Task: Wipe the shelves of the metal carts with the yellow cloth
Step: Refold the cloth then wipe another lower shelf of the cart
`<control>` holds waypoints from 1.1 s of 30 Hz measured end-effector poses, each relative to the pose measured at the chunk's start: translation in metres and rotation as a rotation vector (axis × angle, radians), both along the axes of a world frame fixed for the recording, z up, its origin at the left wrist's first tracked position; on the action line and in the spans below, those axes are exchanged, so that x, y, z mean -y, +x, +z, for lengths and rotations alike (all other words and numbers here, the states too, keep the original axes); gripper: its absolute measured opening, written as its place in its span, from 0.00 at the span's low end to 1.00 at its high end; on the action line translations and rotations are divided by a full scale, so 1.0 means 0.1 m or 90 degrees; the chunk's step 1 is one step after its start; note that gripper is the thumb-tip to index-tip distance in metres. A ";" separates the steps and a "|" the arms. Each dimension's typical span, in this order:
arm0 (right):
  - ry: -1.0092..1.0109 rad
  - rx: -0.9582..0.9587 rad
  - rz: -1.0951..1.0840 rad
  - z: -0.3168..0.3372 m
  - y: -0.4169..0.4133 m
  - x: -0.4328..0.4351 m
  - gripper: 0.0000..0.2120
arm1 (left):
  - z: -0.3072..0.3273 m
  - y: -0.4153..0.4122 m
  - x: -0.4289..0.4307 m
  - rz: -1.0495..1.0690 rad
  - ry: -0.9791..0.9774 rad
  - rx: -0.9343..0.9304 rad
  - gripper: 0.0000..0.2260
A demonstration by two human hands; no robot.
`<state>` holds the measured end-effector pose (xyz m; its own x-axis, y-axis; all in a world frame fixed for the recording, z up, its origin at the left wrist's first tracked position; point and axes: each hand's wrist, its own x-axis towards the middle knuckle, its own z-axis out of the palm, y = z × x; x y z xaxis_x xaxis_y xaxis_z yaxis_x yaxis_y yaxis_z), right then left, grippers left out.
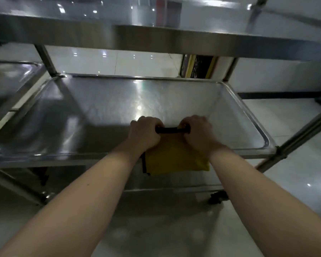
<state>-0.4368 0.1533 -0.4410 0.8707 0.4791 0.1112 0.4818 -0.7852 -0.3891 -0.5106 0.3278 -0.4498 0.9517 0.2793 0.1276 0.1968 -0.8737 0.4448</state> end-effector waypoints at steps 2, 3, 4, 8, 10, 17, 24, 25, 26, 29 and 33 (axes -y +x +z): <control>-0.026 0.072 0.008 -0.07 -0.28 0.00 0.21 | -0.06 -0.06 -0.13 0.098 -0.080 0.073 0.11; -0.060 0.061 0.041 -0.10 -0.42 -0.03 0.24 | -0.08 -0.05 -0.21 0.134 -0.108 0.075 0.12; -0.119 0.023 0.073 -0.13 -0.53 -0.08 0.27 | -0.10 -0.04 -0.30 0.144 -0.094 0.044 0.14; -0.302 -0.075 0.096 -0.37 -0.40 -0.22 0.31 | -0.22 0.11 -0.55 0.096 0.087 -0.117 0.21; -0.301 -0.067 0.084 -0.38 -0.08 -0.37 0.30 | -0.32 0.13 -0.51 0.092 0.146 -0.148 0.23; -0.302 -0.073 0.038 -0.28 0.73 -0.83 0.31 | -0.40 0.20 -0.44 0.110 0.181 -0.214 0.25; -0.337 -0.014 0.168 -0.40 0.52 0.71 0.38 | -0.42 0.15 -0.36 0.105 0.172 -0.211 0.25; -0.334 -0.055 0.085 -0.36 0.72 0.98 0.43 | -0.41 0.15 -0.33 0.104 0.172 -0.209 0.25; -0.316 -0.095 -0.024 -0.33 0.92 1.17 0.45 | -0.41 0.17 -0.29 0.107 0.171 -0.208 0.25; -0.279 -0.145 -0.188 -0.31 1.00 1.00 0.34 | -0.42 0.25 -0.15 0.117 0.158 -0.207 0.25; -0.280 -0.052 0.052 -0.39 0.39 0.21 0.31 | -0.38 0.35 -0.12 0.151 0.157 -0.226 0.24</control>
<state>-0.3974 0.1327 -0.4802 0.8259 0.5324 -0.1856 0.5301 -0.8454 -0.0659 -0.4761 0.3397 -0.4883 0.8622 0.4960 -0.1027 0.5050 -0.8573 0.0997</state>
